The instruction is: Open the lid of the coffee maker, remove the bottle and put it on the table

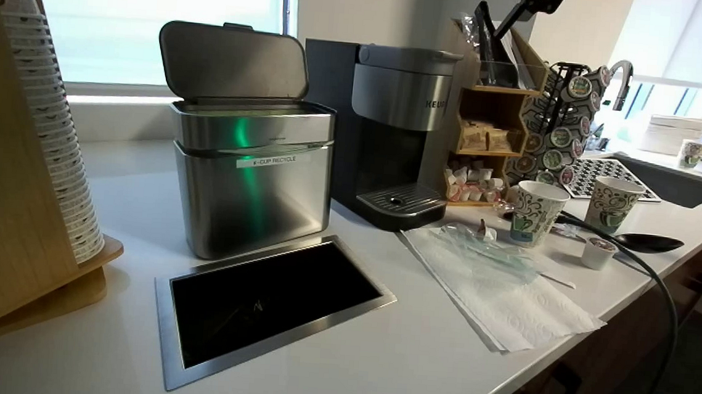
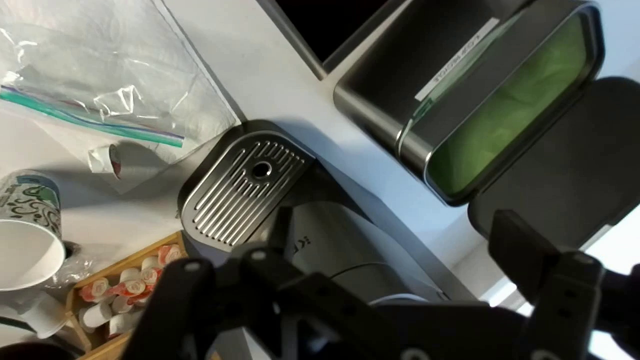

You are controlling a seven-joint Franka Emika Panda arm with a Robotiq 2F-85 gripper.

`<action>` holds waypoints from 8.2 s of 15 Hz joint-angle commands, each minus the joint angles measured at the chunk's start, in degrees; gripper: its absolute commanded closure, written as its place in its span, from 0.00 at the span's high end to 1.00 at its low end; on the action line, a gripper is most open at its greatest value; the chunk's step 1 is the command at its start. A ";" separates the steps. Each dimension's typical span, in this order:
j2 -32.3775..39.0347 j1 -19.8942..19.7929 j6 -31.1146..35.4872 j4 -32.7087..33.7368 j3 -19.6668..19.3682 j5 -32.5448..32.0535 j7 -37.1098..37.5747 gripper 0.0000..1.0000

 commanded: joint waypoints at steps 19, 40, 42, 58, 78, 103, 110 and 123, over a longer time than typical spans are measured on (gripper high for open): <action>-7.05 -14.73 32.60 -15.07 10.72 -19.92 36.98 1.00; -7.01 -39.04 52.61 -21.68 30.31 -15.72 57.80 1.00; -5.58 -39.41 52.56 -21.62 30.24 -15.46 58.05 1.00; 1.59 -42.76 52.42 -17.91 30.38 -16.62 56.43 1.00; 10.45 -44.88 52.41 -7.27 34.59 -17.72 52.92 1.00; -11.93 -5.51 23.76 -14.34 -4.08 -13.40 10.15 1.00; -17.46 0.42 0.02 -9.53 -15.34 -8.33 -19.84 1.00; -0.54 2.71 -9.58 4.86 -19.06 12.12 -40.10 1.00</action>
